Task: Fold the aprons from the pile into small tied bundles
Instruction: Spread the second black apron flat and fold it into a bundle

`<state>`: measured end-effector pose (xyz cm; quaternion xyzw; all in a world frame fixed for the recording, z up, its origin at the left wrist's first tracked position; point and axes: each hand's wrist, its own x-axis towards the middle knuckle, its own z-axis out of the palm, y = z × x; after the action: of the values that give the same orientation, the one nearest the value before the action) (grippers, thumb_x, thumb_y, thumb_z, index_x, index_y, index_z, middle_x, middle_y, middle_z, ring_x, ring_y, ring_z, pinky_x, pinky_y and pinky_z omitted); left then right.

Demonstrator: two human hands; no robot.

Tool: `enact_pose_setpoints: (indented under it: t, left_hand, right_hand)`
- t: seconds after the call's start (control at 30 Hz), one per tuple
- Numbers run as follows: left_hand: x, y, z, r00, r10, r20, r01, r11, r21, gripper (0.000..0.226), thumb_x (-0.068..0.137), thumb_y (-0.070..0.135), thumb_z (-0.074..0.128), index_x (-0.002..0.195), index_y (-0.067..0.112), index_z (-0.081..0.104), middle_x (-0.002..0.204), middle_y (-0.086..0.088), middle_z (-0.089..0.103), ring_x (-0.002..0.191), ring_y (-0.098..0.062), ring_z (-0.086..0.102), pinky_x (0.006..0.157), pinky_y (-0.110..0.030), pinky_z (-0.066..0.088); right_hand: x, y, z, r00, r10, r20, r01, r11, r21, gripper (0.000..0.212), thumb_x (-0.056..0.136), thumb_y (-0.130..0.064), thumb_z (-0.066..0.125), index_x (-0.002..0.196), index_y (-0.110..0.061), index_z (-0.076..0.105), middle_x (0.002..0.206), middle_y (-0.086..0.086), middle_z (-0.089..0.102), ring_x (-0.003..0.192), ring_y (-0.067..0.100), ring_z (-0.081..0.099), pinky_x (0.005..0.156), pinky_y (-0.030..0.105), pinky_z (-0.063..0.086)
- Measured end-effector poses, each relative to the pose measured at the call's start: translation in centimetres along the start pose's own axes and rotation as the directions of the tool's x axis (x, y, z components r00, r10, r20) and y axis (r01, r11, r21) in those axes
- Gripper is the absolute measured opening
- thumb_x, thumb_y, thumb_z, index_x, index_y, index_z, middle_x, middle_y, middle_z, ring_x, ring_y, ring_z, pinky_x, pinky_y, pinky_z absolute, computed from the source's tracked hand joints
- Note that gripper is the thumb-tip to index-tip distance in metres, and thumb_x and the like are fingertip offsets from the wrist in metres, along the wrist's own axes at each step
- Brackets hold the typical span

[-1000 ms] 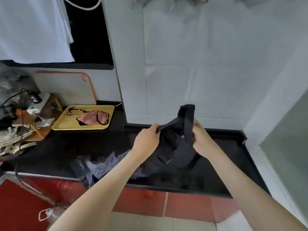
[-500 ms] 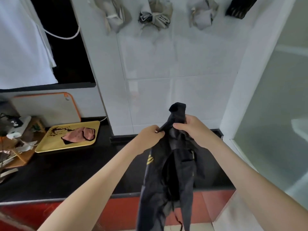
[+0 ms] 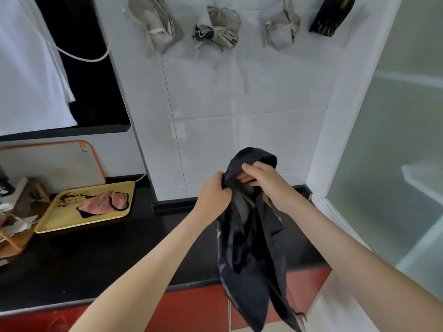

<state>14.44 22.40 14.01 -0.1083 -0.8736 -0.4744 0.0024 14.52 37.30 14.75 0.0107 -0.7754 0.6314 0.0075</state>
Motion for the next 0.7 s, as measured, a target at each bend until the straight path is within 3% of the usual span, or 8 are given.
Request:
enact_pose_setpoints:
  t: [0.07, 0.17, 0.27, 0.33, 0.4, 0.5, 0.6, 0.7]
  left_hand:
    - [-0.1, -0.5, -0.6, 0.998, -0.059, -0.022, 0.057, 0.997, -0.054, 0.023, 0.088, -0.001, 0.035, 0.102, 0.009, 0.051, 0.082, -0.003, 0.055, 0.067, -0.013, 0.048, 0.056, -0.023, 0.037]
    - [0.0, -1.4, -1.3, 0.991, -0.135, 0.002, 0.134, 0.979, -0.156, 0.031, 0.088, -0.002, 0.033, 0.105, 0.015, 0.052, 0.085, -0.002, 0.056, 0.072, -0.014, 0.050, 0.060, -0.025, 0.040]
    - [0.3, -1.8, -2.1, 0.989, -0.147, 0.025, 0.148, 0.950, -0.274, 0.034, 0.082, -0.006, 0.032, 0.093, 0.017, 0.055, 0.084, -0.006, 0.057, 0.074, -0.019, 0.051, 0.065, -0.029, 0.039]
    - [0.3, -2.2, -2.4, 0.990, -0.137, 0.038, 0.142, 0.942, -0.306, 0.033, 0.082, -0.006, 0.034, 0.090, 0.019, 0.054, 0.085, -0.005, 0.058, 0.076, -0.020, 0.052, 0.067, -0.031, 0.041]
    - [0.2, -2.7, -2.4, 0.991, -0.126, 0.039, 0.132, 0.944, -0.304, 0.024, 0.090, 0.001, 0.040, 0.095, 0.020, 0.053, 0.092, -0.001, 0.062, 0.082, -0.020, 0.057, 0.074, -0.032, 0.047]
    - [0.4, -4.1, -3.3, 0.993, -0.090, -0.076, 0.076, 0.981, -0.177, 0.004, 0.100, 0.018, 0.045, 0.103, 0.016, 0.047, 0.095, 0.004, 0.060, 0.083, -0.013, 0.057, 0.071, -0.023, 0.046]
    - [0.4, -5.6, -4.6, 0.974, -0.090, -0.208, 0.080, 0.995, -0.057, 0.005, 0.100, 0.010, 0.039, 0.104, 0.011, 0.042, 0.083, -0.002, 0.053, 0.067, -0.013, 0.048, 0.057, -0.023, 0.038]
    - [0.2, -6.8, -5.1, 0.958, -0.117, -0.263, 0.121, 0.993, -0.003, 0.013, 0.099, 0.006, 0.035, 0.105, 0.010, 0.046, 0.078, -0.003, 0.053, 0.064, -0.014, 0.048, 0.054, -0.025, 0.037]
  right_hand:
    - [0.1, 1.2, -0.5, 0.998, -0.018, -0.067, 0.008, 0.989, -0.146, 0.034, 0.095, -0.027, 0.054, 0.124, -0.008, 0.054, 0.120, -0.002, 0.057, 0.116, 0.021, 0.054, 0.100, 0.037, 0.042]
    - [0.5, 3.6, -0.7, 0.960, -0.062, -0.272, -0.083, 0.869, -0.487, 0.066, 0.084, -0.025, 0.069, 0.139, -0.016, 0.035, 0.136, 0.004, 0.038, 0.129, 0.022, 0.036, 0.103, 0.036, 0.037]
    - [0.3, 4.6, -0.2, 0.966, -0.003, -0.258, -0.082, 0.944, -0.320, 0.080, 0.075, -0.029, 0.081, 0.133, -0.021, 0.026, 0.131, 0.000, 0.038, 0.123, 0.019, 0.039, 0.102, 0.034, 0.039]
    - [0.1, 4.6, 0.9, 0.989, 0.079, -0.123, -0.098, 0.983, -0.157, 0.070, 0.080, -0.028, 0.077, 0.128, -0.026, 0.026, 0.119, -0.007, 0.049, 0.111, 0.014, 0.050, 0.093, 0.031, 0.047]
    - [0.4, 5.0, 1.7, 0.993, 0.107, -0.055, -0.117, 0.969, -0.217, 0.047, 0.090, -0.018, 0.064, 0.130, -0.022, 0.039, 0.116, -0.004, 0.057, 0.097, 0.012, 0.060, 0.081, 0.027, 0.055]
    - [1.2, 6.1, 2.4, 0.976, 0.153, -0.154, -0.182, 0.964, -0.193, 0.027, 0.096, -0.002, 0.046, 0.118, -0.011, 0.058, 0.114, 0.004, 0.062, 0.081, 0.017, 0.066, 0.077, 0.032, 0.059]
    - [1.8, 6.4, 2.0, 0.945, 0.186, -0.269, -0.200, 0.979, -0.028, 0.029, 0.093, 0.006, 0.043, 0.093, -0.014, 0.064, 0.102, 0.006, 0.066, 0.085, 0.023, 0.062, 0.071, 0.033, 0.054]
    - [2.4, 6.8, 2.3, 0.933, 0.212, -0.290, -0.221, 0.975, 0.002, 0.032, 0.091, 0.009, 0.039, 0.095, -0.013, 0.063, 0.104, 0.008, 0.065, 0.090, 0.023, 0.060, 0.068, 0.030, 0.048]
